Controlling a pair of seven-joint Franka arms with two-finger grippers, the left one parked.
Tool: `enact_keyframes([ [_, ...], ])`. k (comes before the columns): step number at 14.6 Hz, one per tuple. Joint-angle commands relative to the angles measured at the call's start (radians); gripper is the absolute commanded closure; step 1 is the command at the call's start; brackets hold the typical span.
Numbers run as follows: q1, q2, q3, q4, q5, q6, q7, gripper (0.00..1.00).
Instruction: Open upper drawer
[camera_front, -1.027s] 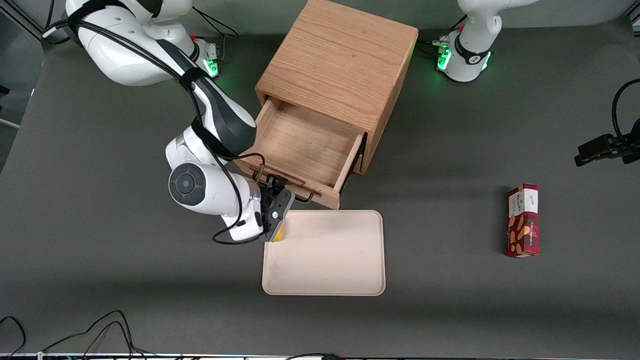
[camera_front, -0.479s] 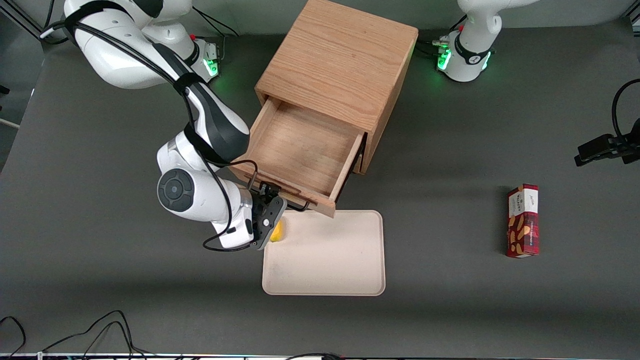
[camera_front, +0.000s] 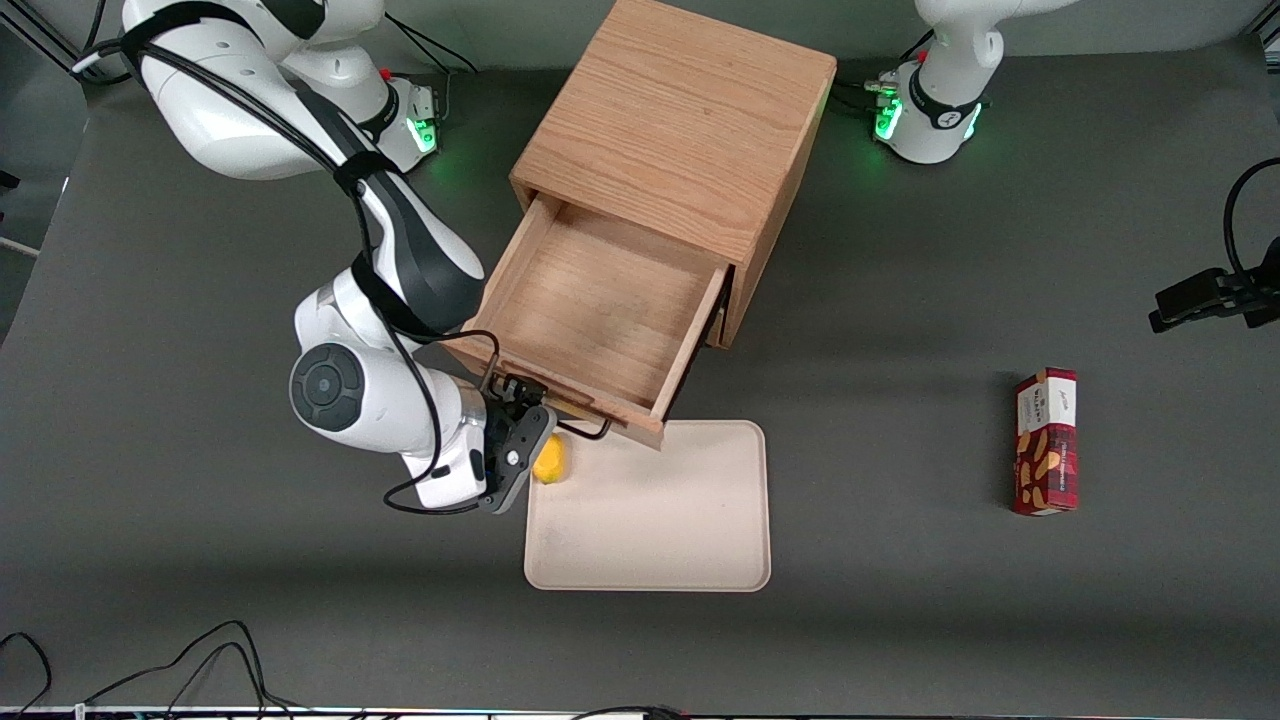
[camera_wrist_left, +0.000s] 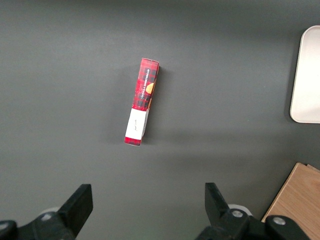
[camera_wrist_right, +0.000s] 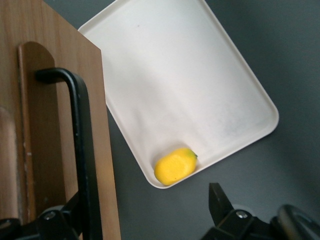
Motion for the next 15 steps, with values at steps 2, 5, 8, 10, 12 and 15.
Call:
enact_keyframes([
  [2,0.004,0.029,-0.009,0.062,-0.023,-0.014,-0.02,0.0],
  [5,0.008,0.035,-0.027,0.084,-0.021,-0.014,-0.018,0.0],
  [8,0.006,0.041,-0.029,0.108,-0.021,-0.007,-0.014,0.0],
  [10,0.006,0.053,-0.03,0.127,-0.02,-0.004,-0.014,0.0],
  [12,0.006,0.058,-0.032,0.144,-0.02,0.0,-0.012,0.0],
  [15,0.006,0.07,-0.032,0.168,-0.02,0.004,-0.003,0.0],
])
